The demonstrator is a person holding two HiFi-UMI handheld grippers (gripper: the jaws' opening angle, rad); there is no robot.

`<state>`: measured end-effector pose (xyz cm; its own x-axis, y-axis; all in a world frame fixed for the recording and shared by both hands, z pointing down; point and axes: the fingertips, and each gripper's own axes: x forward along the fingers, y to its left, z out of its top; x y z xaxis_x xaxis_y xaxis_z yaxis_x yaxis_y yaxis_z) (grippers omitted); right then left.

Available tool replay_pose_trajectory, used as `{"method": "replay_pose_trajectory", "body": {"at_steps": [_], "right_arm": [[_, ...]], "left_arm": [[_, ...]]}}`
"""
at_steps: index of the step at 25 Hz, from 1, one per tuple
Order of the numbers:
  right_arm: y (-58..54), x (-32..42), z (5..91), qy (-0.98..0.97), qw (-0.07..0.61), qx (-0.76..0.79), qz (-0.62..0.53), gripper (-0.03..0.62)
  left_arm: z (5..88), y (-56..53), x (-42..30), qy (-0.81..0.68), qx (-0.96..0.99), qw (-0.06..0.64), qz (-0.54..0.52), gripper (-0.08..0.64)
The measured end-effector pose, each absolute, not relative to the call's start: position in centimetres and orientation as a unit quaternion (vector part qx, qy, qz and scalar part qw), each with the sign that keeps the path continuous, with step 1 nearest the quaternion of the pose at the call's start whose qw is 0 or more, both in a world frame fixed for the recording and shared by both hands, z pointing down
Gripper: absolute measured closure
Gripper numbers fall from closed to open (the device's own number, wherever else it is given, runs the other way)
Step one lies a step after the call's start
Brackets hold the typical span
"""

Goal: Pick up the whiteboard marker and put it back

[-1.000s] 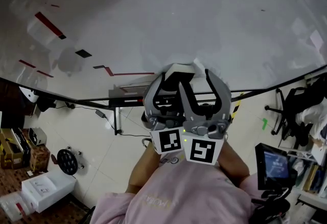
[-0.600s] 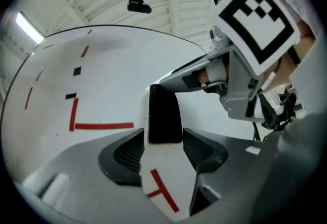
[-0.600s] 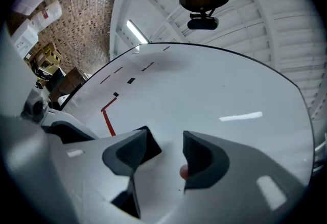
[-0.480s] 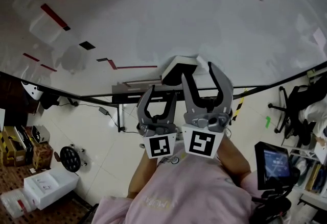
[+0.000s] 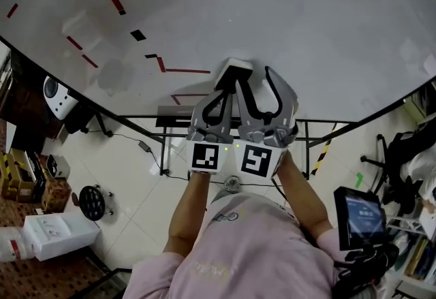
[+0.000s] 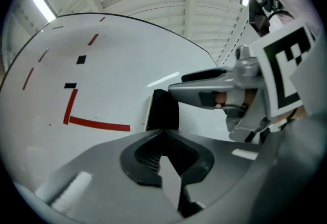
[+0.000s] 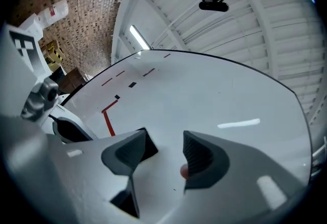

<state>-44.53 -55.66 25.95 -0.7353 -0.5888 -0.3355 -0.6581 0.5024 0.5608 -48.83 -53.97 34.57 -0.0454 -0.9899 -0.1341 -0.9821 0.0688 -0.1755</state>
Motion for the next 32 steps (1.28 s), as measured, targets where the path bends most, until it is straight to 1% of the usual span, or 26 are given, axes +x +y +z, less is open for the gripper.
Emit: {"method": "replay_pose_trajectory", "body": {"at_steps": [2, 5, 8, 9, 11, 13, 14, 15, 16, 17, 20, 22, 23, 27, 32], "right_arm": [[-54.7, -42.7, 25.5, 0.865, 0.056, -0.36, 0.346, 0.359], [-53.6, -39.1, 26.5, 0.876, 0.056, -0.348, 0.328, 0.359], [-52.8, -35.0, 29.6, 0.907, 0.038, -0.321, 0.27, 0.359], [-52.5, -33.7, 31.0, 0.919, 0.031, -0.313, 0.237, 0.359], [-51.8, -30.9, 33.6, 0.941, 0.017, -0.301, 0.153, 0.36], [-51.0, -28.1, 35.7, 0.955, 0.014, -0.29, 0.065, 0.36], [-50.5, -26.6, 36.3, 0.957, 0.021, -0.286, 0.035, 0.362], [-50.0, -25.2, 36.7, 0.958, 0.029, -0.284, 0.017, 0.362], [-49.3, -23.8, 37.0, 0.958, 0.034, -0.286, 0.007, 0.365], [-48.4, -22.4, 37.3, 0.956, 0.035, -0.29, -0.001, 0.365], [-45.6, -18.7, 37.2, 0.951, 0.037, -0.307, -0.012, 0.365], [-43.7, -16.5, 36.6, 0.948, 0.038, -0.316, -0.006, 0.365], [-42.6, -15.5, 36.4, 0.946, 0.037, -0.321, -0.002, 0.365], [-37.3, -10.6, 36.7, 0.937, 0.036, -0.349, 0.001, 0.365], [-28.1, -4.6, 38.5, 0.925, 0.014, -0.38, 0.0, 0.365]], "left_arm": [[34.0, -53.7, -48.9, 0.726, -0.676, 0.129, -0.005, 0.555], [34.9, -51.1, -48.4, 0.745, -0.656, 0.124, -0.006, 0.555], [36.1, -47.7, -45.9, 0.766, -0.638, 0.082, 0.009, 0.55], [36.6, -46.5, -44.8, 0.771, -0.633, 0.065, 0.017, 0.533], [37.4, -44.2, -42.1, 0.778, -0.627, 0.036, 0.033, 0.525], [37.6, -42.2, -39.1, 0.781, -0.624, 0.011, 0.041, 0.46], [37.5, -41.2, -37.7, 0.783, -0.62, 0.002, 0.044, 0.446], [37.2, -40.2, -36.4, 0.785, -0.617, -0.005, 0.046, 0.44], [36.8, -39.1, -35.1, 0.787, -0.615, -0.01, 0.049, 0.398], [36.5, -37.9, -34.0, 0.787, -0.614, -0.014, 0.05, 0.373], [35.6, -34.6, -31.6, 0.787, -0.614, -0.018, 0.055, 0.329], [35.4, -32.8, -30.6, 0.789, -0.611, -0.021, 0.06, 0.32], [35.4, -31.8, -30.1, 0.791, -0.609, -0.021, 0.062, 0.301], [36.0, -26.3, -27.5, 0.788, -0.612, -0.021, 0.063, 0.29], [37.8, -17.1, -23.6, 0.78, -0.62, -0.048, 0.063, 0.289]]}}
